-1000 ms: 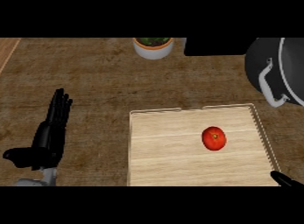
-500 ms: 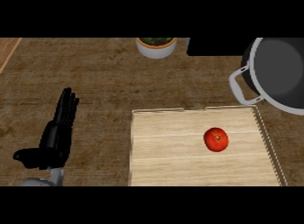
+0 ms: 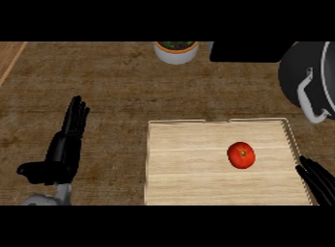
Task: Pick the tomato from the tray and place it in the pot
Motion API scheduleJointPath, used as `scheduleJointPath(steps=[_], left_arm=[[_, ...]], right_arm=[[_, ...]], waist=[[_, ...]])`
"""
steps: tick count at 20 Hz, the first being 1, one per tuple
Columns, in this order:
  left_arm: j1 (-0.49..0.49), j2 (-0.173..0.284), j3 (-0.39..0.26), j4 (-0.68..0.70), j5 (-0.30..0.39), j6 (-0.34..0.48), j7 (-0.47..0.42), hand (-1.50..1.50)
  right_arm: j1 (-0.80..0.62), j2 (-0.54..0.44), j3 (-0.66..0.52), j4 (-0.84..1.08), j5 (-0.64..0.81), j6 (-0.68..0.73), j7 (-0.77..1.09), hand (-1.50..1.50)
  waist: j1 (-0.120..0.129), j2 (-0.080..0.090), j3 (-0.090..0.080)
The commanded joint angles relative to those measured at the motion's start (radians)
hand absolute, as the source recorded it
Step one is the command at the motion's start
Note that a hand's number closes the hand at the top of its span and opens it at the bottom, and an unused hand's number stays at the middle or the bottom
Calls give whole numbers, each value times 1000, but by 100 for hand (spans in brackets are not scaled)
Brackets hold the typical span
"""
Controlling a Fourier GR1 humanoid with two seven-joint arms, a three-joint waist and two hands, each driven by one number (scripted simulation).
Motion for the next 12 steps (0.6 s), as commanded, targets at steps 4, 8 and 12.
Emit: scheduleJointPath(steps=[4, 8, 12], left_arm=[[21, -30, 8, 2, -24, -15, -30, 0], [26, -49, -19, -54, -59, 20, 35, 0], [18, -48, 36, -23, -49, -38, 28, 0]], right_arm=[[-226, 91, 101, 75, 154, 162, 270, -150], [-259, 146, 143, 151, 244, 200, 360, -150], [-275, 224, 188, 243, 291, 169, 302, -150]], waist=[[-1, -2, 2], [-2, -3, 2], [-9, -4, 3]])
